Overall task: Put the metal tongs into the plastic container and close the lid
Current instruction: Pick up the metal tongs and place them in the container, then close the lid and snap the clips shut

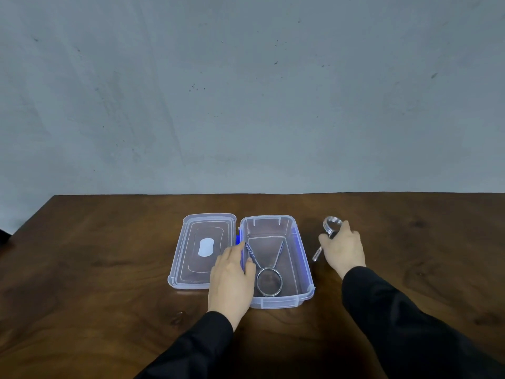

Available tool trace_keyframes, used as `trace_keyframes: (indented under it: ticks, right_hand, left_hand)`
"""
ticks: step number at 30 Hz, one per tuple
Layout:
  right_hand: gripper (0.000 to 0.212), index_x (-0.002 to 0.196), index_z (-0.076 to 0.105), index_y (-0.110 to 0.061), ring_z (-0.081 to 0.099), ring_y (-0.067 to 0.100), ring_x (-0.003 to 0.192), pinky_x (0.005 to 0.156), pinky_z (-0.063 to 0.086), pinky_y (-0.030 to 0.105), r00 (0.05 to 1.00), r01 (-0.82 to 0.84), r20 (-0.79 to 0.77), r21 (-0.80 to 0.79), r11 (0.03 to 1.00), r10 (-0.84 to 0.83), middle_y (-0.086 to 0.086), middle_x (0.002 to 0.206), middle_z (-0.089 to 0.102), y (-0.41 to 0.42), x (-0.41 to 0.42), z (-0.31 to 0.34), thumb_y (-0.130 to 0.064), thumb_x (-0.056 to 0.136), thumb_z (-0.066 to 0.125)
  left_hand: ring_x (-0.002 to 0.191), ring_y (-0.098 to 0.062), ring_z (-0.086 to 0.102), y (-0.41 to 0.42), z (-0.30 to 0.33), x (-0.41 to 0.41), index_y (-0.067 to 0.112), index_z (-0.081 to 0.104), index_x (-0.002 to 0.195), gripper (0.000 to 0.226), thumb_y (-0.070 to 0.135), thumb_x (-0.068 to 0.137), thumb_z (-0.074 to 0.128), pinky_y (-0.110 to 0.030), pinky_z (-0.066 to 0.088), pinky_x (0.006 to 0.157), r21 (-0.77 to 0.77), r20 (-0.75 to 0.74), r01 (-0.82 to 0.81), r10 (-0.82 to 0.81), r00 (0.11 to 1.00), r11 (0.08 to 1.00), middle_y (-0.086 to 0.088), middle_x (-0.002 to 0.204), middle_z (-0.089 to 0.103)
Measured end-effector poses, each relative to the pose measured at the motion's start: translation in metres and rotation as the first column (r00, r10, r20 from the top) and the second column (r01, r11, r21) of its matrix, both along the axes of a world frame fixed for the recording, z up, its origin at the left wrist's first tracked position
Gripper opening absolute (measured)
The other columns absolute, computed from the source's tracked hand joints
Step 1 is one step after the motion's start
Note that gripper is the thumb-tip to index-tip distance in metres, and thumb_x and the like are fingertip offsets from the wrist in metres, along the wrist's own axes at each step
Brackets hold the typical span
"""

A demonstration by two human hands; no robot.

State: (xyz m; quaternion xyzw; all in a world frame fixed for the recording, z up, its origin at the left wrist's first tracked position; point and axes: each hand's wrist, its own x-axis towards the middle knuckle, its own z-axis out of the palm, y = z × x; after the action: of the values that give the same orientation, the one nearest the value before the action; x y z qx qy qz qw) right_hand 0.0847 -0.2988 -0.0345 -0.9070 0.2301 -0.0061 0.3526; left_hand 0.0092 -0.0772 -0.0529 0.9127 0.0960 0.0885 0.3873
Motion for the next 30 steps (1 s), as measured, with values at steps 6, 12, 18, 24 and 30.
trace_keyframes:
  ticks: [6,12,18,24,30]
  right_hand:
    - [0.044,0.125,0.06,-0.016,0.064,0.028,0.094,0.081,0.055,0.041,0.907,-0.362,0.222,-0.029,0.932,0.359,0.012,0.112,0.064,0.058,-0.017,0.068,-0.032,0.084,0.062]
    - [0.058,0.142,0.05,-0.009,0.067,0.025,0.101,0.077,0.054,0.028,0.891,-0.453,-0.063,-0.101,0.886,0.449,0.012,0.131,0.057,0.104,-0.031,0.027,-0.034,0.092,0.064]
    - [0.037,0.115,0.068,-0.013,0.066,0.02,0.094,0.084,0.06,0.032,0.914,-0.404,-0.074,-0.228,0.886,0.398,0.007,0.118,0.06,0.106,-0.03,0.0,-0.039,0.089,0.071]
    - [0.052,0.116,0.068,-0.009,0.063,0.026,0.108,0.09,0.054,0.034,0.887,-0.451,-0.088,-0.373,0.811,0.453,0.01,0.125,0.061,0.103,-0.034,0.002,-0.055,0.091,0.063]
    - [0.051,0.121,0.068,-0.012,0.059,0.028,0.122,0.102,0.053,0.038,0.874,-0.467,-0.088,-0.424,0.776,0.478,0.011,0.132,0.06,0.103,-0.037,0.002,-0.054,0.093,0.061]
  left_hand:
    - [0.12,-0.014,0.054,-0.008,-0.003,-0.001,0.022,0.049,0.144,0.044,0.018,0.101,0.047,-0.034,0.046,0.107,-0.068,0.013,0.005,-0.005,1.0,0.998,0.004,0.136,0.057]
    - [0.123,-0.014,0.056,-0.006,-0.008,0.002,0.027,0.047,0.146,0.044,0.021,0.102,0.048,-0.038,0.05,0.107,-0.112,-0.014,0.006,-0.008,1.0,0.994,0.005,0.14,0.055]
    - [0.12,-0.01,0.054,0.022,-0.003,-0.003,0.028,0.055,0.138,0.036,0.031,0.104,0.044,-0.032,0.045,0.107,-0.052,-0.042,0.041,-0.043,0.998,0.998,0.006,0.134,0.061]
    - [0.114,-0.011,0.053,0.069,-0.022,-0.013,0.031,0.07,0.113,0.029,0.048,0.096,0.053,-0.034,0.036,0.101,0.457,-0.045,0.109,-0.099,0.994,0.883,0.012,0.122,0.064]
    - [0.115,-0.011,0.059,0.071,-0.028,-0.022,0.029,0.072,0.109,0.04,0.057,0.091,0.048,-0.034,0.042,0.1,0.54,-0.032,0.287,-0.322,0.946,0.791,0.013,0.126,0.065]
